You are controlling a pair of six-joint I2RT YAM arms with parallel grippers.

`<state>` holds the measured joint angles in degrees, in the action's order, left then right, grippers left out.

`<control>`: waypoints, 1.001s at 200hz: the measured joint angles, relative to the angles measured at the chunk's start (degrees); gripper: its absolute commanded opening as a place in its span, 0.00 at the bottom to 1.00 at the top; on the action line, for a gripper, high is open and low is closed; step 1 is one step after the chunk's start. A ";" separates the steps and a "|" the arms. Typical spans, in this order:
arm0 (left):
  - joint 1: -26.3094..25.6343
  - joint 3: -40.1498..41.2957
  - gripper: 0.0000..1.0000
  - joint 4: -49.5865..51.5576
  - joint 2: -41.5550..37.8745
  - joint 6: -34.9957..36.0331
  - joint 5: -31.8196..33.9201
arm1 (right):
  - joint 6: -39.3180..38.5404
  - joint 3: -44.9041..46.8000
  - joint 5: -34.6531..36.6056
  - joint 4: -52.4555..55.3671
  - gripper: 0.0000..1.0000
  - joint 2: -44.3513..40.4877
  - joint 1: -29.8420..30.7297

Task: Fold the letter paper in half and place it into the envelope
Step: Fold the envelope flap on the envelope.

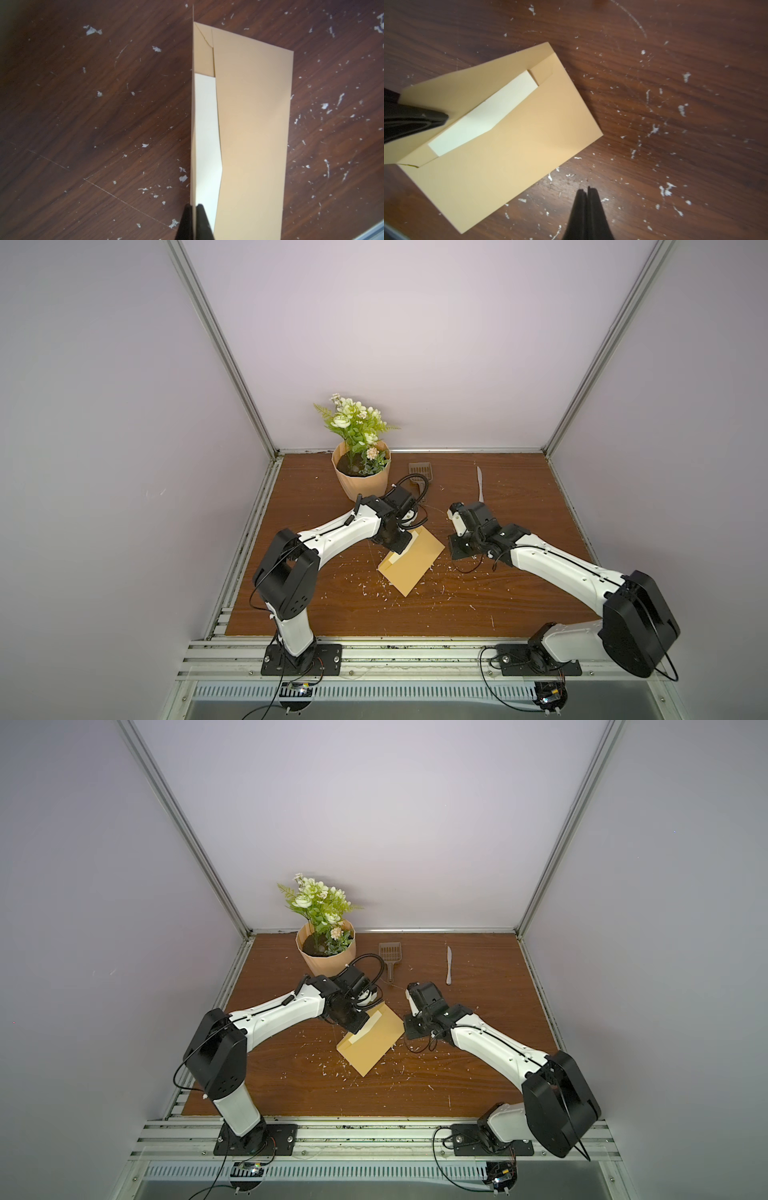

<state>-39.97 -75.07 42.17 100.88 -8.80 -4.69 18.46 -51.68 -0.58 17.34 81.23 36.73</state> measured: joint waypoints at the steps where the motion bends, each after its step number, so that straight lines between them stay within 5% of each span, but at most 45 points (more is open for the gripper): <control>1: -0.02 0.02 0.00 -0.07 0.00 -0.04 0.07 | 0.17 0.00 -0.24 -0.24 0.00 0.31 0.00; 64: -2.40 3.23 0.01 -4.31 0.00 -3.45 2.64 | 5.38 0.02 -11.41 -7.56 0.00 14.84 -0.17; 82: -2.69 3.69 0.02 -4.90 0.00 -3.87 3.32 | 5.64 0.00 -12.35 -8.28 0.00 15.02 -0.28; 112: -3.45 3.91 0.18 -5.20 0.48 -4.35 3.96 | 5.62 -0.04 -13.42 -8.90 0.00 15.65 -0.50; 200: -4.96 6.49 0.25 -8.50 2.80 -5.90 1.09 | 5.66 0.00 -14.67 -10.54 0.00 16.28 -0.50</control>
<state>-44.93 -68.58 33.67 103.68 -14.70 -3.60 24.12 -51.68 -15.25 6.81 97.51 36.23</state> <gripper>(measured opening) 0.229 0.045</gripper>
